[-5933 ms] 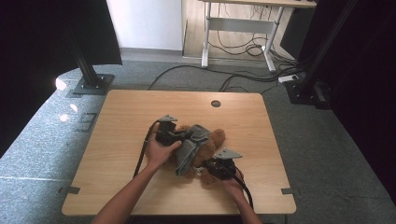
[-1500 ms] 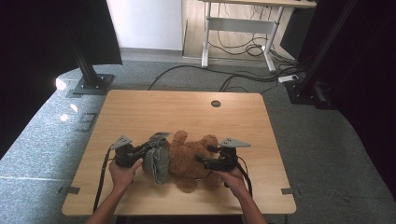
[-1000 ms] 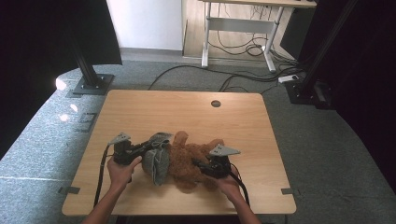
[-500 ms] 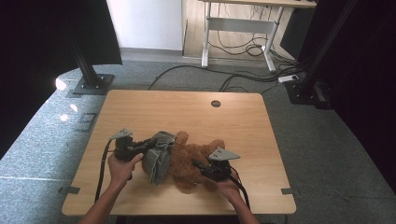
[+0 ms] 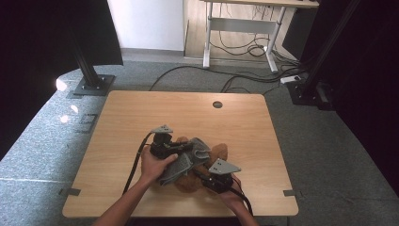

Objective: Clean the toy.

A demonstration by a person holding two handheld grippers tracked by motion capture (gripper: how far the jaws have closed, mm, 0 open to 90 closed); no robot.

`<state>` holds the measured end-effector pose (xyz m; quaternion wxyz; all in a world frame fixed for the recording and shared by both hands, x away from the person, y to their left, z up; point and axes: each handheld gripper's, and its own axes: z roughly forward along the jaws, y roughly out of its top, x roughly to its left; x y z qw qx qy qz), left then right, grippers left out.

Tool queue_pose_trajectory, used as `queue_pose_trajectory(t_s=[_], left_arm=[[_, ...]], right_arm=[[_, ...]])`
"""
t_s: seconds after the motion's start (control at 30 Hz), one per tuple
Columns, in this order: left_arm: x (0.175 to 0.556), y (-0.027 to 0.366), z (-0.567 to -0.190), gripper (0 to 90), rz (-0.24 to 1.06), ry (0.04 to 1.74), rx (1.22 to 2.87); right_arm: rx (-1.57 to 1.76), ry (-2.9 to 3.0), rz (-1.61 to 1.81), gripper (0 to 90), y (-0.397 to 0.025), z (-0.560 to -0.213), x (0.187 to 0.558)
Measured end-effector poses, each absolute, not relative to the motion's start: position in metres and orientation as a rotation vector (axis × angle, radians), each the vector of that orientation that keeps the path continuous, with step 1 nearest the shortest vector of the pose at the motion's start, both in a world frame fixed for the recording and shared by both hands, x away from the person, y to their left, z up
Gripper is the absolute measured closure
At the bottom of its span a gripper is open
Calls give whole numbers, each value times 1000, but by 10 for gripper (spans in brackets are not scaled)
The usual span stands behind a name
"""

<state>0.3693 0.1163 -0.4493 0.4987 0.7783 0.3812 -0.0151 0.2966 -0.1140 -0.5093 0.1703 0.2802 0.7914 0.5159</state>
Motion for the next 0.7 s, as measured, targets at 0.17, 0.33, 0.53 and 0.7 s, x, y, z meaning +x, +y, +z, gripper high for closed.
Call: queue_pose_trajectory(t_s=[0.17, 0.33, 0.53, 0.7], left_arm=[[356, 127, -468, 771, -55, 938, 1854], [344, 143, -468, 774, -24, 937, 1852], [327, 172, -468, 775, -26, 934, 1803], [320, 198, -471, 769, -37, 952, 1742]], right_arm=[[771, 2279, 1477, 715, -117, -515, 287], [779, 2301, 1505, 723, -117, -518, 280], [754, 2319, 1512, 729, -117, -519, 271], [751, 2316, 1520, 729, -118, -520, 270]])
